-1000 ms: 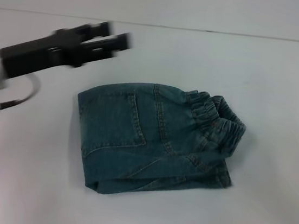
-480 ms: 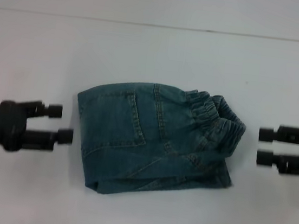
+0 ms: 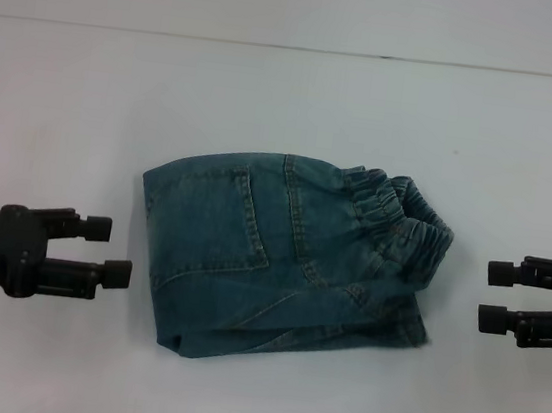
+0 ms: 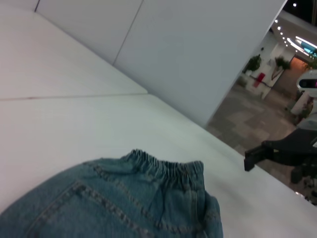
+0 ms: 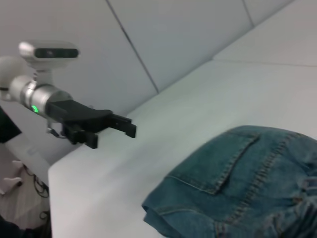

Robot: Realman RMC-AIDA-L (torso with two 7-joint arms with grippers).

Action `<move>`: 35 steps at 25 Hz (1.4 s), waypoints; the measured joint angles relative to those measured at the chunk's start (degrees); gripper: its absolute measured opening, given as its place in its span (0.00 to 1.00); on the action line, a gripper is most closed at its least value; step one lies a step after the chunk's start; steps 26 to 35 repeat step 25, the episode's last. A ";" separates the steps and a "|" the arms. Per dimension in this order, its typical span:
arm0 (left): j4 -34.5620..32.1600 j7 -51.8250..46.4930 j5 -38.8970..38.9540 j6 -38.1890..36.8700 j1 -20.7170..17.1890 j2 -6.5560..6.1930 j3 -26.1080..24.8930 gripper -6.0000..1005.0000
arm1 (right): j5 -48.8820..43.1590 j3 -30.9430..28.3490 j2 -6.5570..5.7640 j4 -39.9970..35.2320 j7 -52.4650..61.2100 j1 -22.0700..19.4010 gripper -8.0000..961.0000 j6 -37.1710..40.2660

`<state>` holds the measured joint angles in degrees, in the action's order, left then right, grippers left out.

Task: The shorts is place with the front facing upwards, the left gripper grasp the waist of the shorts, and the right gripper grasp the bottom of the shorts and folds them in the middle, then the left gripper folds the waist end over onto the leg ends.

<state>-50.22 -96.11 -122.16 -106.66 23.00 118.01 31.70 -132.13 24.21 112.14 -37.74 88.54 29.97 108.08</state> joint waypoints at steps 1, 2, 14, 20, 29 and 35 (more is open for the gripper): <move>-0.01 -0.14 -0.30 0.01 0.15 -0.01 0.04 0.90 | -0.36 0.04 0.02 -0.01 0.00 -0.01 0.94 -0.51; -0.02 -0.32 -0.64 0.00 0.38 -0.01 0.13 0.90 | -0.76 0.08 0.09 -0.03 0.01 0.00 0.94 -0.99; -0.16 -1.01 -1.01 0.46 1.00 -0.06 0.65 0.90 | -2.15 0.28 0.36 -0.11 0.10 0.44 0.94 -3.04; -0.16 -1.01 -1.06 0.61 1.15 -0.07 0.64 0.90 | -2.17 0.28 0.41 -0.14 0.13 0.55 0.94 -3.53; -0.15 -1.01 -1.07 0.61 1.42 -0.07 0.64 0.90 | -2.17 0.30 0.45 -0.14 0.14 0.56 0.94 -3.97; -0.15 -1.01 -1.07 0.61 1.42 -0.07 0.64 0.90 | -2.17 0.30 0.45 -0.14 0.14 0.56 0.94 -3.97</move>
